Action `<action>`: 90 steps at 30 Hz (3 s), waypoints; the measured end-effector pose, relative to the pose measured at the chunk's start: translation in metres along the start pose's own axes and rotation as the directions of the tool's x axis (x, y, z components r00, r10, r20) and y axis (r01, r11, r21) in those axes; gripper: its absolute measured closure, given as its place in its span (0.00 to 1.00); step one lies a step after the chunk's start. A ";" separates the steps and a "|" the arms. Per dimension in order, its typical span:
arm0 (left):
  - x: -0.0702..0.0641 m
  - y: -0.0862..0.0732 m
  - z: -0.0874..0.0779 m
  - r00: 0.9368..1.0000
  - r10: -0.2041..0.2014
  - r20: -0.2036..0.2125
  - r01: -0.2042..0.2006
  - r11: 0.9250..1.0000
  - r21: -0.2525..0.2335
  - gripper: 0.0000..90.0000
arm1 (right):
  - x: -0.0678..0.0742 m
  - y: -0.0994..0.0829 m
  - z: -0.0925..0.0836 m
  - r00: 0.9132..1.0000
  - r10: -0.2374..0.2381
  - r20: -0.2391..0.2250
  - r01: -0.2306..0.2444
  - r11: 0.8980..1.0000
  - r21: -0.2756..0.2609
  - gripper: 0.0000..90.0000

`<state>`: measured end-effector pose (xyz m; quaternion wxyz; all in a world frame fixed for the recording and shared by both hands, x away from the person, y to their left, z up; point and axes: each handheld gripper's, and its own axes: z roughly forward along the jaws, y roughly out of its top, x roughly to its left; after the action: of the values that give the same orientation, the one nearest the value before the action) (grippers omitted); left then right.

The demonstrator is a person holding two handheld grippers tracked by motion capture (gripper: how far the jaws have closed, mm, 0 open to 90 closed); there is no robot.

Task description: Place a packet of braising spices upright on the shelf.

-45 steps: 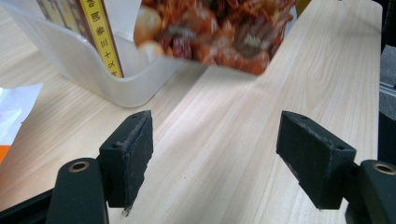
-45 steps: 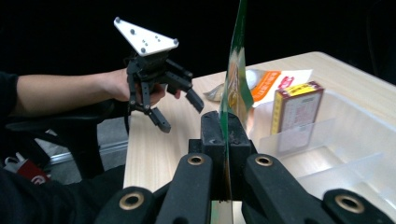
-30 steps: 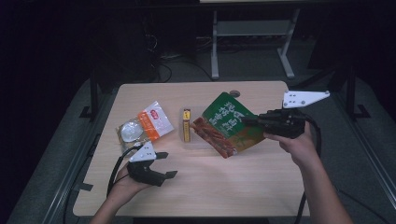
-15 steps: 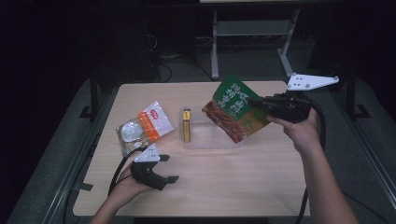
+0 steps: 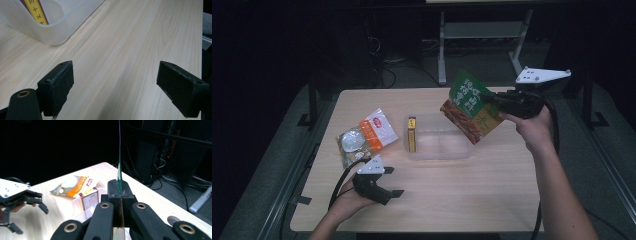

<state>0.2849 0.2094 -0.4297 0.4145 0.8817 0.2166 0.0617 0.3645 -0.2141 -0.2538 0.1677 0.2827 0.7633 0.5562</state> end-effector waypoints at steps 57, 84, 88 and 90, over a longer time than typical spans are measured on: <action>-0.004 -0.006 0.012 1.000 0.006 0.030 -0.008 0.998 0.065 0.15 | -0.011 -0.045 0.055 0.992 0.017 0.121 -0.032 0.991 0.128 0.86; -0.003 -0.007 0.012 1.000 0.016 0.023 -0.017 0.998 0.062 0.15 | -0.012 -0.058 0.041 0.993 0.041 0.107 -0.052 0.993 0.103 1.00; -0.003 -0.007 0.013 1.000 0.015 0.027 -0.017 0.997 0.071 0.15 | -0.014 -0.059 0.040 0.992 0.058 0.109 -0.069 0.993 0.100 0.96; -0.003 -0.007 0.014 1.000 0.017 0.025 -0.019 0.996 0.082 0.15 | -0.015 -0.059 0.038 0.992 0.062 0.109 -0.072 0.993 0.093 0.94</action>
<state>0.2838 0.2021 -0.4435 0.3798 0.9007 0.2060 0.0459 0.3832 -0.2081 -0.3226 0.1751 0.3448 0.7697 0.5080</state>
